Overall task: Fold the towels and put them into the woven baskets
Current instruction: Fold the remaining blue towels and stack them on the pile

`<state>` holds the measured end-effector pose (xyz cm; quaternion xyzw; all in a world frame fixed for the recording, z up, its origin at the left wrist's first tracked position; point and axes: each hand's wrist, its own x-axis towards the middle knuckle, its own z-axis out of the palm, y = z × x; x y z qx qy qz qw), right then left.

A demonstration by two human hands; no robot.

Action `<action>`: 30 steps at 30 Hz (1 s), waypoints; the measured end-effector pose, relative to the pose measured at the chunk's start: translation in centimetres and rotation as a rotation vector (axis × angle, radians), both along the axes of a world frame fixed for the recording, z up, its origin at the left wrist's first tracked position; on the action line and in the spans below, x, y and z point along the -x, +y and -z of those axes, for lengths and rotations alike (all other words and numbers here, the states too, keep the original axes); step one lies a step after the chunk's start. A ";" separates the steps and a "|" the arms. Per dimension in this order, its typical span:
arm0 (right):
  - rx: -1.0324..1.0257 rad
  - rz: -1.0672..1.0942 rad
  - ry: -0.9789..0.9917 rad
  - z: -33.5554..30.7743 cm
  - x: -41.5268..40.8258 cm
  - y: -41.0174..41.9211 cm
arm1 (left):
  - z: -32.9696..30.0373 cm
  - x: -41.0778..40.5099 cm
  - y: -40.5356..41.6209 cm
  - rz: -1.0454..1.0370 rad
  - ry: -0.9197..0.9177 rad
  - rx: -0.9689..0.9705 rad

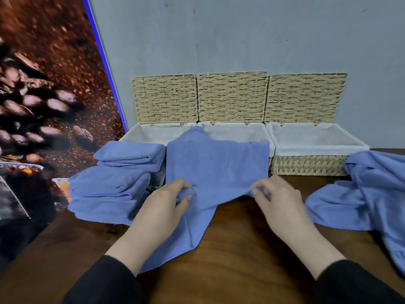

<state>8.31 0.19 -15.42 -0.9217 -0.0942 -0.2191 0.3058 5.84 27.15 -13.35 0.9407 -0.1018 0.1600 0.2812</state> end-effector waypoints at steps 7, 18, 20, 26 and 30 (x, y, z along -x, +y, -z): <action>-0.674 -0.015 -0.072 -2.3 1.2 -1.4 | -4.3 0.1 -2.4 0.034 -0.110 0.375; 0.158 -0.547 0.358 -1.1 2.0 0.3 | 0.6 -0.3 -0.2 0.250 0.249 -0.103; 0.303 -0.574 0.392 -0.5 1.7 0.4 | 1.1 -0.7 0.2 0.238 0.352 -0.190; 0.050 -0.474 0.210 -0.6 1.5 0.8 | -0.1 0.0 -1.1 0.222 0.140 -0.122; -0.240 -0.397 0.169 -1.2 2.3 0.9 | -0.1 1.8 -3.6 0.294 0.208 -0.298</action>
